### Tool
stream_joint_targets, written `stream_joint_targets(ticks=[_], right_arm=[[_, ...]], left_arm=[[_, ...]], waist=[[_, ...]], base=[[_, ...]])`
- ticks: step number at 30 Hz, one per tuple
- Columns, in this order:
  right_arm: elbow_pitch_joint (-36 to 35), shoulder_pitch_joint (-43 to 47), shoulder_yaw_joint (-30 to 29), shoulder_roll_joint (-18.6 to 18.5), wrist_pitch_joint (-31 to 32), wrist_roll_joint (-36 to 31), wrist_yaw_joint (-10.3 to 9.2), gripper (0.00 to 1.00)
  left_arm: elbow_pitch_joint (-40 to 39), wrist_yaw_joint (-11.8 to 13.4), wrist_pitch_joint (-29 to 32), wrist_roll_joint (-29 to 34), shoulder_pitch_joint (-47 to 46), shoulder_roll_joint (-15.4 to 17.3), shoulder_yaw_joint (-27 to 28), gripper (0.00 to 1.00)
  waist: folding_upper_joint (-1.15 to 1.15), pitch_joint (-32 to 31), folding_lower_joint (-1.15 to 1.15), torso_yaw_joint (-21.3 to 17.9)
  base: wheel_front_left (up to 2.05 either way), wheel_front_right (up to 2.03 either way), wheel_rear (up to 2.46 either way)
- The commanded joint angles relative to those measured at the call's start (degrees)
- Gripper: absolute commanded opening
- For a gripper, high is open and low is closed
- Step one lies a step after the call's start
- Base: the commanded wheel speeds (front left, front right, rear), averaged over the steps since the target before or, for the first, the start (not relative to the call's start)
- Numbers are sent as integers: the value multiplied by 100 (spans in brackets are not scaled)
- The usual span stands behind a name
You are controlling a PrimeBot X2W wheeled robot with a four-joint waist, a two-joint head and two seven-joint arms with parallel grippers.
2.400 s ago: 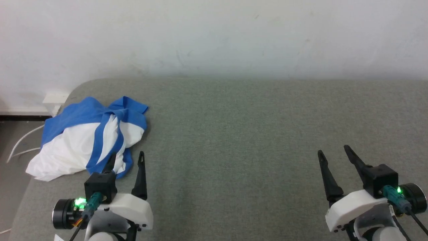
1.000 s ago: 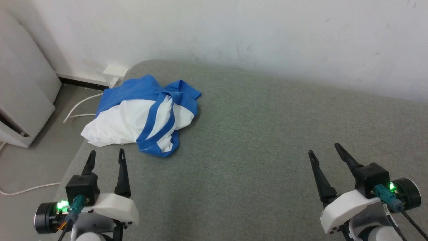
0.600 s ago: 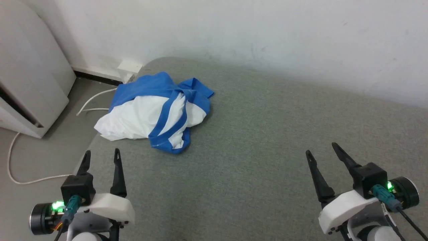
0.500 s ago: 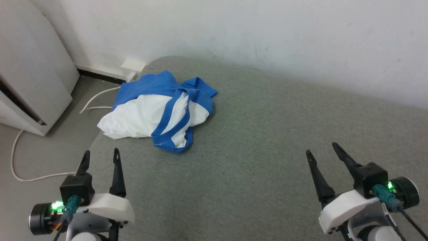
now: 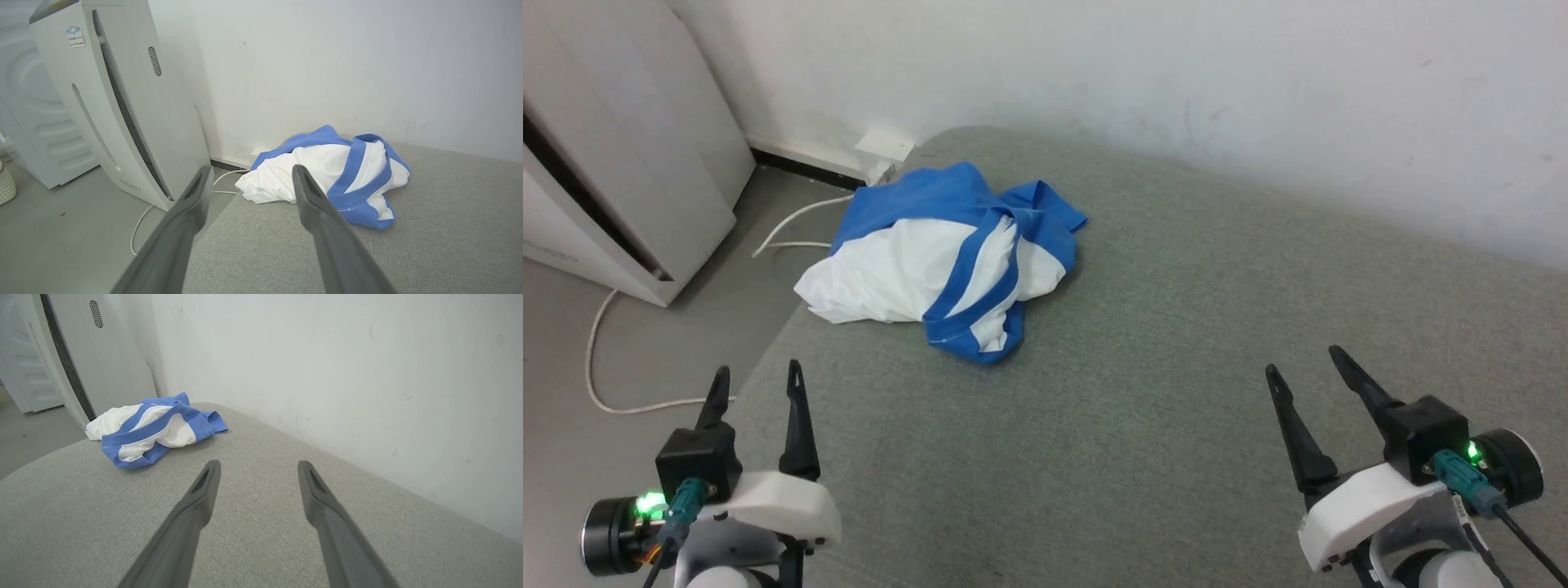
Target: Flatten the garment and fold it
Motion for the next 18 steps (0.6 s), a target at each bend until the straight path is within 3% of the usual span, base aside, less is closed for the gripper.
stream_joint_targets(ticks=[1,18], right_arm=[[-47,7,15,-25,31,36,-4,100],[-142,8,9,-25,55,69,-5,100]], left_arm=[[8,41,-41,-67,-12,57,34,100],[7,123,-114,-239,-35,218,37,100]], waist=[[0,5,0,42],[0,110,0,426]], base=[[0,0,0],[0,0,0]])
